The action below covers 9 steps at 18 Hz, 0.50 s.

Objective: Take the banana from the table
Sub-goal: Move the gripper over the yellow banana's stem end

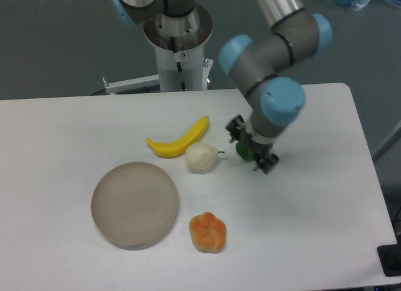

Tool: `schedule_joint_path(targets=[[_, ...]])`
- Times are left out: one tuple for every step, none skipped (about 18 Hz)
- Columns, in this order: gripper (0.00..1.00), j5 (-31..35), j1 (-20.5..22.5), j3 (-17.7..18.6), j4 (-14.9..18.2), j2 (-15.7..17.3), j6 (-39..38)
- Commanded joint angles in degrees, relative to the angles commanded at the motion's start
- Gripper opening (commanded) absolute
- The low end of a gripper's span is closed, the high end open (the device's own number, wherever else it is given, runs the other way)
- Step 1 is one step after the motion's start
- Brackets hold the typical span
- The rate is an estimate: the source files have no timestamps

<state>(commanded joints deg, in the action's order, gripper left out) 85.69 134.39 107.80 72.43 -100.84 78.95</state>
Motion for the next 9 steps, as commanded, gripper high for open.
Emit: schedule_joint_path(targets=[[1.0,0.0,-0.1,2.6,-2.0,2.4,-3.2],[1.0,0.0,-0.1,3.8,-3.8,3.2,-5.8],[1.0,0.0,-0.1,4.4,-4.8,3.8,-8.3],[1.0,0.0,-0.2,4.4,-4.9,3.9,-9.9],[1.0,0.0,-0.3,4.7,-5.0,4.0,-10.4],[1.0,0.0,-0.4,5.2,-5.4,4.1,-10.7],[1.0,0.0,-0.7,6.3,-5.5,4.6,-10.9],[1.0,-0.1,-1.7,8.0,-5.8,5.1,-11.9],[1.0,0.0,-2.5,8.9,-6.1,5.6,-12.6]])
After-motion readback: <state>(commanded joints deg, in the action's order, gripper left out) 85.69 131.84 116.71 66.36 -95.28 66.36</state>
